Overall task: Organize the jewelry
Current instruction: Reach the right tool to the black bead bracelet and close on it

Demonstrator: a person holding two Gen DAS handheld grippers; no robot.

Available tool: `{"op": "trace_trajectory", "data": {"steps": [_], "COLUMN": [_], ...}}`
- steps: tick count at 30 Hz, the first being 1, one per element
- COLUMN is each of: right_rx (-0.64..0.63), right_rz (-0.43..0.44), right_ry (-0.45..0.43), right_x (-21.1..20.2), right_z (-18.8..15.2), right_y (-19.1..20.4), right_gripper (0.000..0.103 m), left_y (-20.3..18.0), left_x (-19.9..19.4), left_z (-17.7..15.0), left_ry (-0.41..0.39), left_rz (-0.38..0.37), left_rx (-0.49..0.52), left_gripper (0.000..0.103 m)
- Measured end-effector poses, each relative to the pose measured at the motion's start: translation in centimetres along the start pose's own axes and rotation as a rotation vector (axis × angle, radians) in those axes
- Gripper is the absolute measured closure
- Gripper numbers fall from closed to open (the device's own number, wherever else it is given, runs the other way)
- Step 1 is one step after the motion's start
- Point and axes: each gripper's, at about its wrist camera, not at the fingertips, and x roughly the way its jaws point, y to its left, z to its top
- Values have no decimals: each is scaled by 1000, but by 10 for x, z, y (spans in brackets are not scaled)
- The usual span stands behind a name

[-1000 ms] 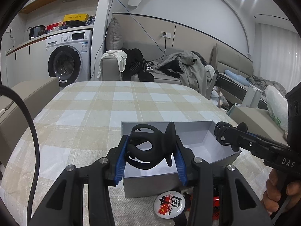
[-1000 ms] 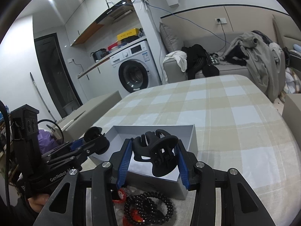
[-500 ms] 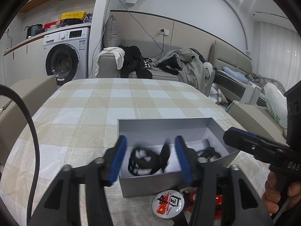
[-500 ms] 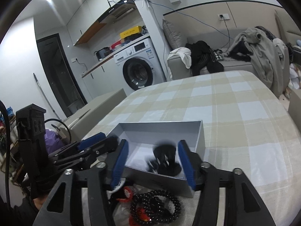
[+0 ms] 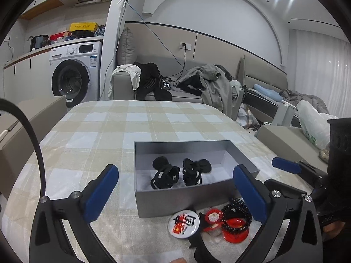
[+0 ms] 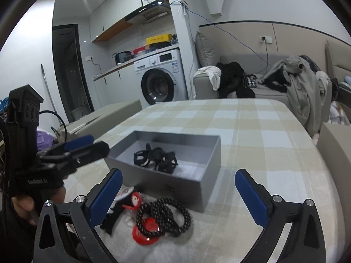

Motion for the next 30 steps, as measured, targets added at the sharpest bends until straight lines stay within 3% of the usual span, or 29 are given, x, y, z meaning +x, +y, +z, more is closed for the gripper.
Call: {"op": "trace_trajectory", "data": {"steps": [6,13,17,30], "right_rx": [35,36,29,96], "right_rz": [-85,-10,51,88], "right_ry": [66,108,145,192], "right_x": [0,-3,2,9], "right_z": [-15,-23,-30,-38], "right_y": [-7,-1,7,0], "right_gripper": [0,0,17,34], "left_y": [-7,-7,-3,-1], "left_x": [-8,-12,-10,-4], "left_z": [-11,-24,-30,-41], "left_ry": [13,34,52,110], "left_rz": [6,16,22,1], "left_rx": [41,61,60,30], "left_gripper": [1,1,1,1]}}
